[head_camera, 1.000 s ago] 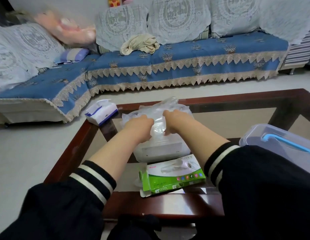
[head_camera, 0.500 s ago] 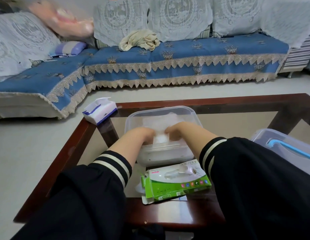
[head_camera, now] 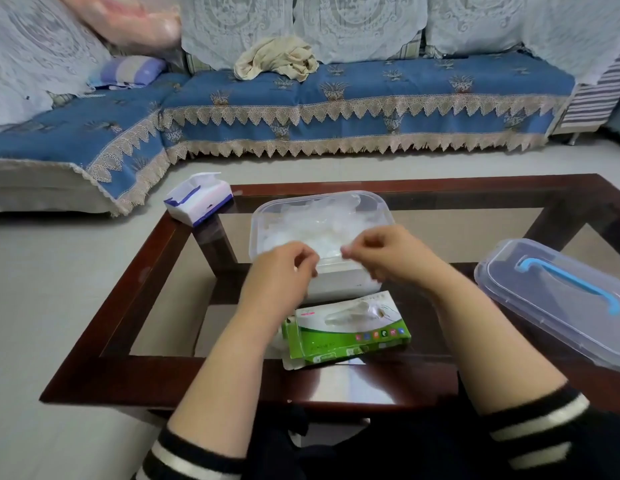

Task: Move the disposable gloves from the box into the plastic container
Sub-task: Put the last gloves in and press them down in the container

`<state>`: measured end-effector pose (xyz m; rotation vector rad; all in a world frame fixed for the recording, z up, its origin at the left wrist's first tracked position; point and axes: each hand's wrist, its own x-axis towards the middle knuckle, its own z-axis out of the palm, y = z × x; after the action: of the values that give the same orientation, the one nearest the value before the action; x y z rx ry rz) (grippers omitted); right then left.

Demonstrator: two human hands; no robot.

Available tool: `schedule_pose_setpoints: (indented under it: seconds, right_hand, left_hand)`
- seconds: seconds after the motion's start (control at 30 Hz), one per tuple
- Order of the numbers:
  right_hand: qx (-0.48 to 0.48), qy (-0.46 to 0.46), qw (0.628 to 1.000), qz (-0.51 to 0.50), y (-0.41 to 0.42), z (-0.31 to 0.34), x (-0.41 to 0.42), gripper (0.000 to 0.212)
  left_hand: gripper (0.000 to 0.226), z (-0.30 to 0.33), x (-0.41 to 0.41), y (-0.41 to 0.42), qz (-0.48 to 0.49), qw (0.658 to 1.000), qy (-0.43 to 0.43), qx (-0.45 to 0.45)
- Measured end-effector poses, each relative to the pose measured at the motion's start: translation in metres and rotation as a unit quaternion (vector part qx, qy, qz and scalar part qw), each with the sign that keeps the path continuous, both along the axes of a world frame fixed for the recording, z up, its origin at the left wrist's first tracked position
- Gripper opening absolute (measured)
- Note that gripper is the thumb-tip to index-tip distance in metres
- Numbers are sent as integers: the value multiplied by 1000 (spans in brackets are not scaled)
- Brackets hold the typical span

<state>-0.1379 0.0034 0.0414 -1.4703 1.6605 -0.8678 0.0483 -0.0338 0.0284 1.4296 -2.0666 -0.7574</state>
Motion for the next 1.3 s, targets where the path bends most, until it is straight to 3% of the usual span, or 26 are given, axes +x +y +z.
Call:
schedule_pose_setpoints:
  seconds: [0.07,0.13,0.23,0.33,0.57,0.8,0.87,0.93,1.03,1.1,1.2,1.27,1.3]
  right_hand:
    - [58,50,995,71,15,-26,13,19]
    - [71,137,983,103,18,-51,22,20]
    - [47,277,953,116,11,-70,25,35]
    - [37,349,932,93,9,-75,24,30]
    - [10,293,955,37,8,-80,23,17]
    - [-15,278,960,8,10,-82,29,18]
    - [-72,220,972,-26,14,-79,31,15]
    - [-191,142,967,-92,19,-71,33,11]
    - [-381,31,903,-194,25,-61,31,14]
    - [-430,6,875,-222,26,-60,25,16]
    - [-435,1,870,-232,26,-62,17,14]
    - [-430,-18,872,-235,25,-64,14,8]
    - [-426,-27,873,-236,24,-64,14,5]
  left_hand:
    - [4,-25,3,8,-44,996,-61,54]
    - [25,-44,5,16,-86,983,-133,93]
    - [56,-60,3,25,-115,968,-208,78]
    - [68,-67,1,28,-119,955,-262,72]
    - [53,-80,-10,25,-78,973,-191,103]
    - [54,-84,-12,20,-44,977,-184,102]
    - [57,-85,-12,19,-43,976,-188,103]
    - [58,-86,-12,19,-44,975,-188,106]
    - [58,-84,-10,18,-59,971,-207,107]
    - [44,-78,-6,20,-53,973,-211,72]
    - [21,-61,7,22,39,994,-100,-35]
    - [23,-40,11,26,93,992,58,-62]
    - [28,-29,10,27,85,984,151,-30]
